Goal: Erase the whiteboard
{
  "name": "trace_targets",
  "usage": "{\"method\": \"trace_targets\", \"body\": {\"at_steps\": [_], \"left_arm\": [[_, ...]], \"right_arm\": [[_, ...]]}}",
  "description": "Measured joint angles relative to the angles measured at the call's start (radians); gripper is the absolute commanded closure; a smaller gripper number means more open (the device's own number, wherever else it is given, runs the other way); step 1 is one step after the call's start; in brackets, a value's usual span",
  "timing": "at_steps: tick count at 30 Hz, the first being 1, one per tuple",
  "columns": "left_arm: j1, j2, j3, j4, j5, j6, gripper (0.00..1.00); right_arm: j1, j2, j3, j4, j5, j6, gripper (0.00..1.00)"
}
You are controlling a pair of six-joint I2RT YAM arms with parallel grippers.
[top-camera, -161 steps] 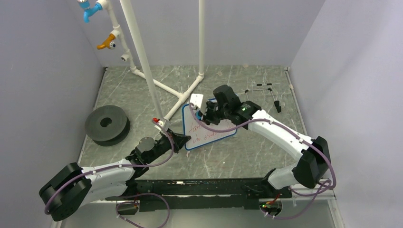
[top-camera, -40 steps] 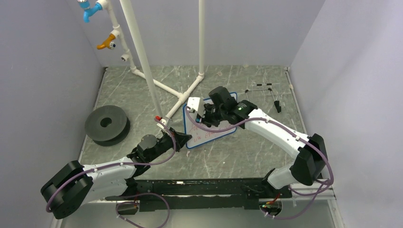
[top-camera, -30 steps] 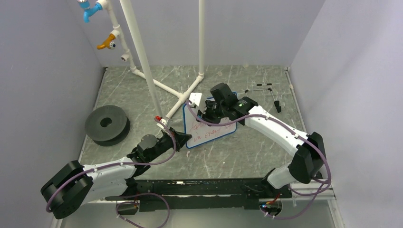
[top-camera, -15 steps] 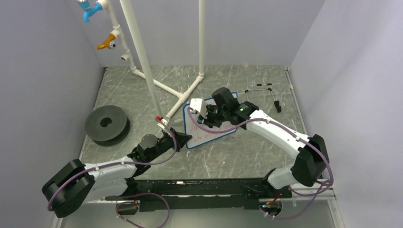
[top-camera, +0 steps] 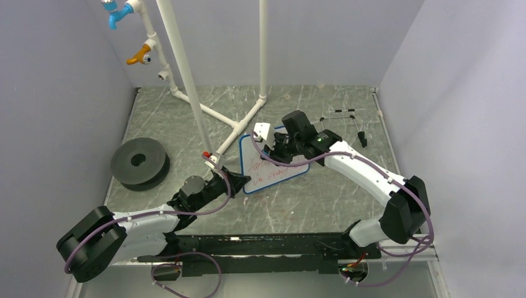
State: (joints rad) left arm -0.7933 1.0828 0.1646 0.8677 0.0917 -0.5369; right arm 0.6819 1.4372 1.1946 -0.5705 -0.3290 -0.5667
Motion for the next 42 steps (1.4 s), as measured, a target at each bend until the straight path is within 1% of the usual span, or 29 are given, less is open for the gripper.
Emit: {"method": "trace_targets", "body": {"at_steps": [5, 12, 18, 24, 27, 31, 35, 38, 42], "left_arm": [[0.000, 0.001, 0.000, 0.004, 0.021, 0.002, 1.00], [0.000, 0.001, 0.000, 0.005, 0.044, 0.002, 1.00], [0.000, 0.013, 0.000, 0.020, 0.039, -0.005, 1.00], [0.000, 0.014, 0.000, 0.032, 0.046, -0.006, 1.00], [0.000, 0.014, 0.000, 0.033, 0.050, -0.006, 1.00], [0.000, 0.014, 0.000, 0.033, 0.051, -0.006, 1.00], [0.000, 0.016, 0.000, 0.033, 0.054, -0.005, 1.00], [0.000, 0.026, 0.000, 0.040, 0.050, -0.006, 1.00], [0.000, 0.041, 0.000, 0.054, 0.048, -0.007, 1.00]], "right_arm": [[0.005, -0.045, -0.055, 0.022, -0.021, -0.048, 1.00], [0.028, -0.050, -0.060, 0.010, -0.024, -0.059, 1.00], [-0.025, -0.056, -0.060, 0.035, 0.019, 0.002, 1.00], [-0.068, -0.089, -0.061, 0.059, 0.070, 0.010, 1.00], [-0.054, -0.093, -0.069, 0.064, 0.071, -0.009, 1.00], [0.013, -0.093, -0.080, 0.049, 0.059, -0.049, 1.00], [0.042, -0.083, -0.077, 0.048, 0.051, -0.046, 1.00], [0.010, -0.073, -0.055, 0.048, 0.054, 0.003, 1.00], [-0.044, -0.071, -0.027, 0.077, 0.119, 0.055, 1.00]]}}
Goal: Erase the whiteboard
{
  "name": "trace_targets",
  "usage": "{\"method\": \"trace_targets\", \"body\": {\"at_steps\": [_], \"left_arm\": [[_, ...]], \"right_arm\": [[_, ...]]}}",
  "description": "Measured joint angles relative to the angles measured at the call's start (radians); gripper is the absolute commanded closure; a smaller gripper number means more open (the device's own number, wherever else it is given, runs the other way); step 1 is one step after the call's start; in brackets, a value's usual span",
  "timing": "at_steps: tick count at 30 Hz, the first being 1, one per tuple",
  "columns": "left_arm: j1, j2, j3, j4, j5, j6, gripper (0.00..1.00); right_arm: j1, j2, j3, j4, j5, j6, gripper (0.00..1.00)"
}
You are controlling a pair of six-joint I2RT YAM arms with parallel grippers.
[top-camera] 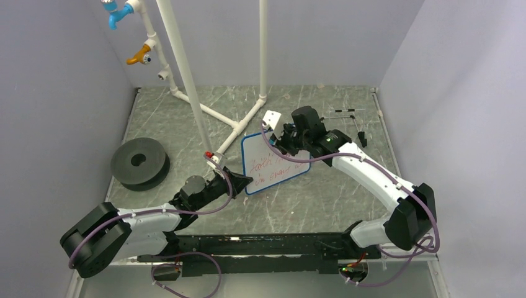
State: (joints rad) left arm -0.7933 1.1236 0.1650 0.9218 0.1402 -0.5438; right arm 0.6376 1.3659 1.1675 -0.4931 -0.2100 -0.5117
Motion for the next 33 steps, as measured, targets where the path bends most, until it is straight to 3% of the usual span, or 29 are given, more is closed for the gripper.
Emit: {"method": "trace_targets", "body": {"at_steps": [15, 24, 33], "left_arm": [[0.000, 0.013, 0.000, 0.008, 0.003, 0.000, 1.00], [0.000, 0.013, 0.000, 0.010, -0.005, -0.014, 1.00], [0.000, 0.013, 0.000, 0.008, 0.000, -0.019, 1.00]], "right_arm": [[0.055, 0.000, -0.029, -0.021, -0.066, -0.113, 1.00], [-0.015, -0.013, -0.071, 0.057, 0.021, -0.045, 1.00], [0.003, -0.044, -0.146, 0.091, -0.006, -0.108, 1.00]]}}
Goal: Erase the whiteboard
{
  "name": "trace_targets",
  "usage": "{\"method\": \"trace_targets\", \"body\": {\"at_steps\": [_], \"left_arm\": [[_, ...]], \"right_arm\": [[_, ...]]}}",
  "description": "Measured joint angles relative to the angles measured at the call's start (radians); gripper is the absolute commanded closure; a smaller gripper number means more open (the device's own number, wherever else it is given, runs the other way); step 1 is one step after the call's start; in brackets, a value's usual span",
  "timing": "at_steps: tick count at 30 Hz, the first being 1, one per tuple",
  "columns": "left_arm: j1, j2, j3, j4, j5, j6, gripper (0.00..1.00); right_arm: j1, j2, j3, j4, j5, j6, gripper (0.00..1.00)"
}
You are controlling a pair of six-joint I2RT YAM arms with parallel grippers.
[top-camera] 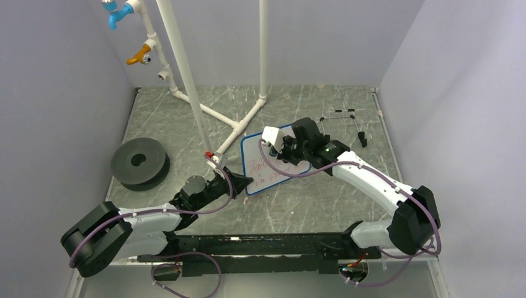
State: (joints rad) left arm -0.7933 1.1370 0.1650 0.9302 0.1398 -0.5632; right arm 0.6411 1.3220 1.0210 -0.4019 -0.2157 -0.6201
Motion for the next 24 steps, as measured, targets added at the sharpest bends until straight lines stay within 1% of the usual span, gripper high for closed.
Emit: {"method": "trace_targets", "body": {"at_steps": [6, 11, 16, 21, 24], "left_arm": [[0.000, 0.000, 0.000, -0.001, 0.000, 0.001, 1.00], [0.000, 0.018, 0.000, 0.014, -0.005, 0.000, 1.00], [0.000, 0.042, 0.004, 0.052, -0.001, 0.000, 1.00], [0.000, 0.046, 0.004, 0.058, 0.002, -0.002, 1.00], [0.000, 0.045, 0.004, 0.055, 0.003, -0.001, 1.00]], "right_arm": [[0.054, 0.017, -0.005, -0.037, -0.031, -0.020, 1.00], [0.018, 0.037, 0.041, -0.070, -0.037, 0.051, 1.00], [-0.030, 0.042, 0.079, -0.061, -0.024, 0.111, 1.00], [-0.036, 0.042, 0.079, -0.059, -0.020, 0.115, 1.00], [-0.035, 0.040, 0.072, -0.061, -0.044, 0.080, 1.00]]}}
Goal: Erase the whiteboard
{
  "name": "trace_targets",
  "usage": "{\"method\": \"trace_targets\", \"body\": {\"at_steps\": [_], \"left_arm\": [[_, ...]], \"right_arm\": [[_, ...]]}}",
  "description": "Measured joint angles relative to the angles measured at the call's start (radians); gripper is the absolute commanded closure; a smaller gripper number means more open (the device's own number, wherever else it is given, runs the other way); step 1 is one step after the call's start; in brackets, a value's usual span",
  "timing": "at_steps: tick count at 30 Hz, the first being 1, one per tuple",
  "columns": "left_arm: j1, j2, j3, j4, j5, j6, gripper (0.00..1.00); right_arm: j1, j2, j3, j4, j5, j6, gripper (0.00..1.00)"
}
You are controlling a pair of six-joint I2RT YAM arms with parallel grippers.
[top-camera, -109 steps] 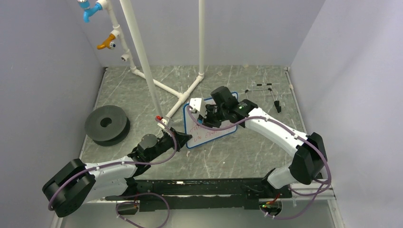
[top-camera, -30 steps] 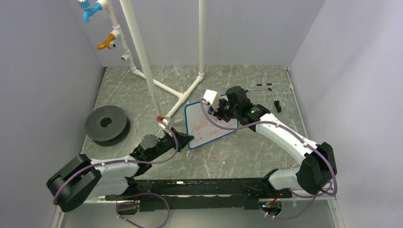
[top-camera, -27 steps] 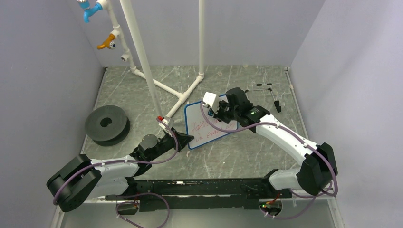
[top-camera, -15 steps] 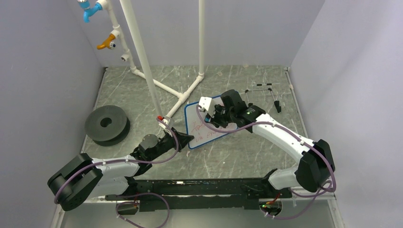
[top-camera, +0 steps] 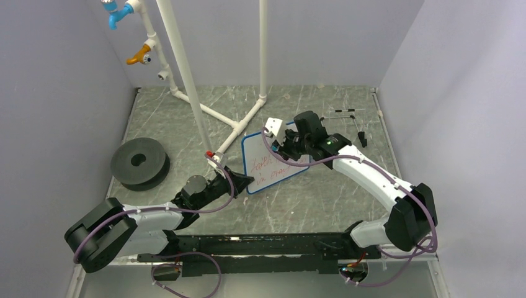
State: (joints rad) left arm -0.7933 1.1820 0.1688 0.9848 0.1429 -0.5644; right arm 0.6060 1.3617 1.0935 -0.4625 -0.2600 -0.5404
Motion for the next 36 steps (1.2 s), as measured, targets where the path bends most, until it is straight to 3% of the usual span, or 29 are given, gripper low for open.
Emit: {"method": "trace_targets", "body": {"at_steps": [10, 22, 29, 36], "left_arm": [[0.000, -0.009, 0.000, -0.013, 0.020, 0.007, 1.00], [0.000, -0.022, 0.000, -0.025, 0.018, 0.004, 1.00], [0.000, -0.022, 0.000, -0.021, 0.020, 0.004, 1.00], [0.000, -0.022, 0.000, -0.017, 0.017, 0.005, 1.00]], "right_arm": [[0.051, -0.015, -0.063, -0.032, -0.069, -0.105, 1.00], [0.004, -0.014, -0.056, -0.019, 0.040, -0.046, 1.00], [0.021, -0.010, -0.045, -0.031, 0.024, -0.052, 1.00], [0.031, 0.033, 0.050, -0.071, 0.043, -0.012, 1.00]]}}
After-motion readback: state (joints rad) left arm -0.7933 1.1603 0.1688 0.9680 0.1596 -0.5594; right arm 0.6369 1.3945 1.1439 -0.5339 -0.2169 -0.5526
